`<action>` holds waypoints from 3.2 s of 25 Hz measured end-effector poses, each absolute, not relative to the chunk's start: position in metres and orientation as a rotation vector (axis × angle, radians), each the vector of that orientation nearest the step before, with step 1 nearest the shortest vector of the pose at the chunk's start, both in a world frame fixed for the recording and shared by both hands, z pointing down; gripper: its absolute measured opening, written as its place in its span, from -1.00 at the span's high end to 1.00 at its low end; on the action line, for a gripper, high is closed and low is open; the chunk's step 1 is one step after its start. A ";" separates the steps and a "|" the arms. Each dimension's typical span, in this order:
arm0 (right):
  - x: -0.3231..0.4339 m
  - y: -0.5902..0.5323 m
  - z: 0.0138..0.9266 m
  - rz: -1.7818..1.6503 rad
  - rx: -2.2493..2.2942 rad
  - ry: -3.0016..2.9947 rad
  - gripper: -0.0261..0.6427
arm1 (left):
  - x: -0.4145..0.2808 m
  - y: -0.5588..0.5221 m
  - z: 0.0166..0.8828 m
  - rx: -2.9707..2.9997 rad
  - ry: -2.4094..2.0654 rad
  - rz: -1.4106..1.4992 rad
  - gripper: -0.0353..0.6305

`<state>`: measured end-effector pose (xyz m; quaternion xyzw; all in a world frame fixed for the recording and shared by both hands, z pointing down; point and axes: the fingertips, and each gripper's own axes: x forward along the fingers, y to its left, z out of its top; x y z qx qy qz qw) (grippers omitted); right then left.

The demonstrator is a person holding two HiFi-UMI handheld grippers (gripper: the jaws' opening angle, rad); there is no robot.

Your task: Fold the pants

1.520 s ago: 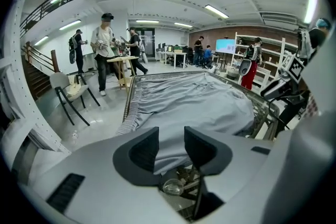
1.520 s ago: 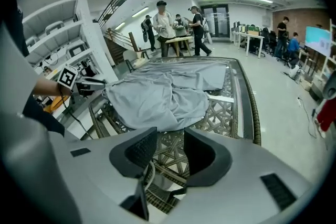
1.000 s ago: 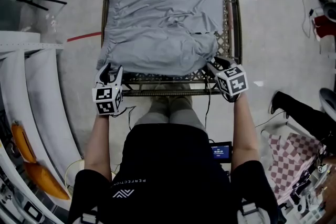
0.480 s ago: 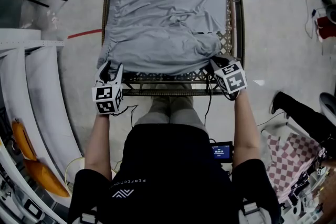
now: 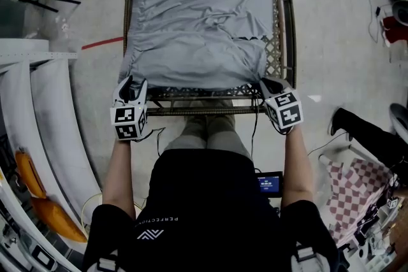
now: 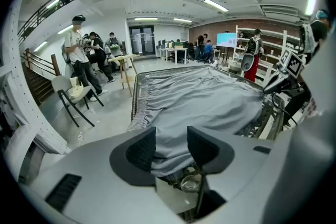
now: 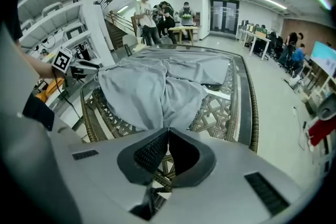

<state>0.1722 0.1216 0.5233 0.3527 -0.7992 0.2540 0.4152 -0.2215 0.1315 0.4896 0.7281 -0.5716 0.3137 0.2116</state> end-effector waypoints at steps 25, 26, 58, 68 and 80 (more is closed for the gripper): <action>0.208 0.124 0.477 0.717 1.015 -2.007 0.81 | -0.233 0.159 0.514 2.142 -1.171 1.333 0.19; 0.210 0.123 0.478 0.716 1.014 -2.003 0.81 | -0.229 0.159 0.517 2.155 -1.138 1.358 0.18; 0.207 0.073 0.445 0.607 1.052 -2.080 0.82 | -0.207 0.090 0.462 2.172 -1.211 1.182 0.85; 0.198 0.003 0.418 0.521 1.048 -2.136 0.81 | -0.212 0.028 0.437 2.130 -1.316 1.114 0.85; 0.188 -0.093 0.407 0.420 1.030 -2.149 0.82 | -0.219 -0.051 0.429 2.065 -1.442 1.126 0.85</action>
